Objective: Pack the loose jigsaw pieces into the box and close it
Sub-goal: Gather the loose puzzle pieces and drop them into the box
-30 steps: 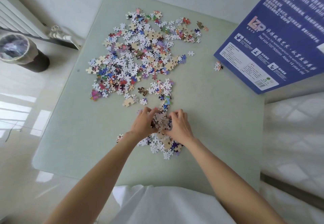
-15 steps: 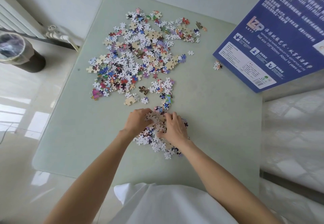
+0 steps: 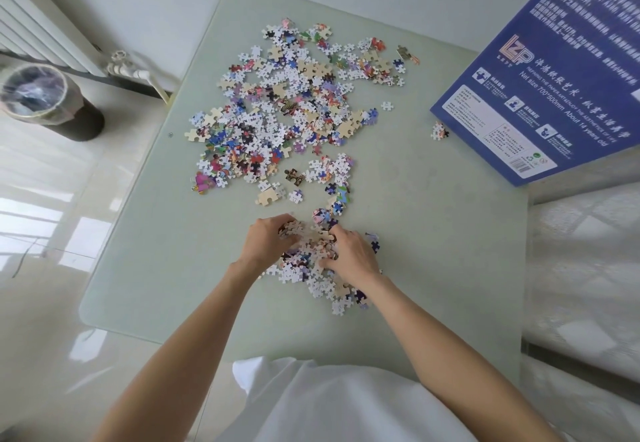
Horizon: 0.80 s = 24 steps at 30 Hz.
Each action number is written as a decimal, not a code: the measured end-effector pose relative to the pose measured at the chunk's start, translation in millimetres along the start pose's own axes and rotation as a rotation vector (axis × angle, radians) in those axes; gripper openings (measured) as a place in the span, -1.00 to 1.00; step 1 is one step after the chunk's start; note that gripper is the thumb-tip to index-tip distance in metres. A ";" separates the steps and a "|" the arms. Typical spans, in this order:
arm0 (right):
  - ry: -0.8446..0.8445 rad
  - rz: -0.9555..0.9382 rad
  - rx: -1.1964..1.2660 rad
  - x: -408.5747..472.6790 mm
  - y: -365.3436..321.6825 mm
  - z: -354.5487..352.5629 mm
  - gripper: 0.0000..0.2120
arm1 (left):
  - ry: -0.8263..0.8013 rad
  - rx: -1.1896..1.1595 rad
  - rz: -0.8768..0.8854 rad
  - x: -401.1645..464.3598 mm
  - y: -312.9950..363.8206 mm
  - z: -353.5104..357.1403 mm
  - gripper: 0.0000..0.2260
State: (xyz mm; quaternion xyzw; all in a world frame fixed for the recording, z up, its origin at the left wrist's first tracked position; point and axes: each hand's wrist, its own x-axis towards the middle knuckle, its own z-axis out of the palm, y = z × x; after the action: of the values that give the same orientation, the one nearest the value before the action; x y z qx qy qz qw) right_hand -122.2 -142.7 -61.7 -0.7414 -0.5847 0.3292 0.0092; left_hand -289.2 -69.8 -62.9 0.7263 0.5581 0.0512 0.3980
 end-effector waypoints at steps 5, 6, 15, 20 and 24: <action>-0.001 0.032 0.096 0.1 2.6 -2.5 -0.60 | 0.022 -0.027 -0.040 -4.5 -5.9 -2.0 -0.72; 0.006 0.042 0.120 -0.6 3.2 -2.1 -0.62 | 0.026 -0.027 -0.041 -5.6 -6.1 -2.7 -0.73; 0.145 0.090 0.298 -8.8 18.5 -15.8 -0.70 | 0.038 -0.009 -0.048 -10.9 1.1 -3.6 -0.77; 0.214 0.101 0.361 -19.9 33.7 -33.0 -0.75 | 0.043 0.017 -0.026 -10.7 14.3 -3.6 -0.77; 0.272 0.023 0.364 -37.9 48.6 -72.6 -0.85 | 0.035 0.045 0.047 -2.4 37.5 -7.0 -0.76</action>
State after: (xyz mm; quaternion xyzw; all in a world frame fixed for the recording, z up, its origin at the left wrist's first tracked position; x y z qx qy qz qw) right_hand -47.9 -164.2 -6.1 -0.7717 -0.5003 0.3265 0.2179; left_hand -264.8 -70.4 -33.4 0.7471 0.5487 0.0607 0.3702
